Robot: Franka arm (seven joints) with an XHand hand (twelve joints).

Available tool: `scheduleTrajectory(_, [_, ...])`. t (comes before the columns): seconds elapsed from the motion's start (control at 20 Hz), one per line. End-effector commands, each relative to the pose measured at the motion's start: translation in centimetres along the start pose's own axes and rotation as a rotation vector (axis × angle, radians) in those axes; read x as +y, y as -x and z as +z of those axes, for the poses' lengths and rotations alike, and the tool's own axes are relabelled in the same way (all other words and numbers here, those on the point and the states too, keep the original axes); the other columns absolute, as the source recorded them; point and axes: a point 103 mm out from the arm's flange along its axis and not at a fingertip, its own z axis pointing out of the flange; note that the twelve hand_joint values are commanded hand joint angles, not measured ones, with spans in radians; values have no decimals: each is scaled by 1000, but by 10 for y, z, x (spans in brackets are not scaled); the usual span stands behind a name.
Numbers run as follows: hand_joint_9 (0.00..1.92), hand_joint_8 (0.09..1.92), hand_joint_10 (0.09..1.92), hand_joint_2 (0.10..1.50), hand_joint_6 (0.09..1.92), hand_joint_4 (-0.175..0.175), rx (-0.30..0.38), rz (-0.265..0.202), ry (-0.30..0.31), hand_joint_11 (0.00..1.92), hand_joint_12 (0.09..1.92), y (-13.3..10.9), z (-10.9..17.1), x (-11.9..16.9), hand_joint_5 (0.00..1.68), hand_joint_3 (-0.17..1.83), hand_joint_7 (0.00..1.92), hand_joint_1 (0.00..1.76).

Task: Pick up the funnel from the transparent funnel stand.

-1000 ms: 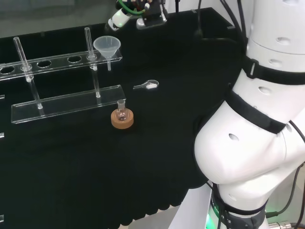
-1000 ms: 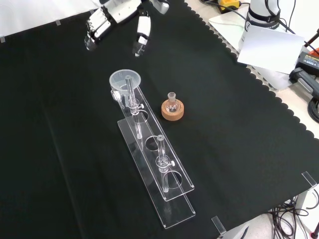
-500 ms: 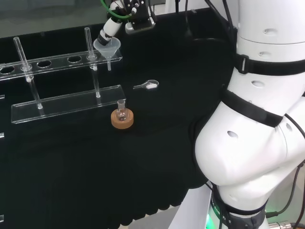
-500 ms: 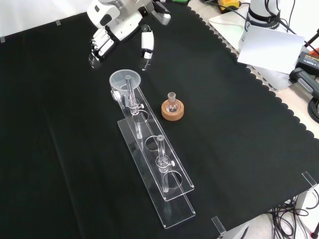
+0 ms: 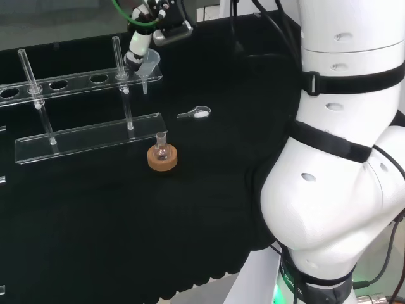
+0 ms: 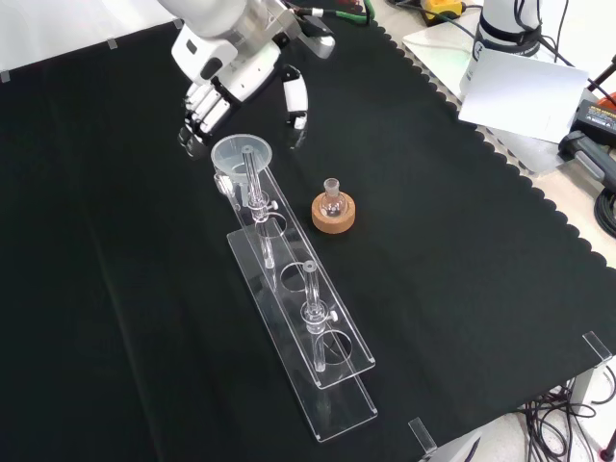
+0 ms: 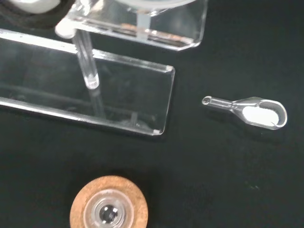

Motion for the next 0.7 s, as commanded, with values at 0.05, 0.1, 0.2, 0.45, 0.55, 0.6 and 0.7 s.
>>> scheduleTrajectory(0.05, [0, 122, 794, 578, 87, 50, -29, -4, -4, 167, 1534, -7, 2, 2, 0, 467, 0, 743])
scheduleTrajectory(0.1, [0, 118, 796, 572, 87, 49, -26, -4, -1, 172, 1534, -5, 2, 1, 0, 475, 0, 755])
scheduleTrajectory(0.2, [0, 111, 814, 563, 87, 49, -22, -13, 2, 189, 1535, -4, 3, 3, 0, 488, 0, 775])
scheduleTrajectory(0.45, [0, 87, 772, 548, 87, 60, -10, -36, 1, 245, 1532, -5, 10, 10, 0, 518, 0, 790])
scheduleTrajectory(0.55, [0, 87, 762, 547, 87, 65, -12, -45, 3, 253, 1532, -7, 12, 11, 0, 527, 0, 789])
scheduleTrajectory(0.6, [0, 87, 760, 547, 87, 66, -24, -47, 4, 255, 1532, -7, 13, 11, 0, 530, 0, 788])
scheduleTrajectory(0.7, [0, 87, 758, 549, 87, 67, -40, -50, 2, 257, 1532, -8, 14, 12, 0, 535, 0, 783])
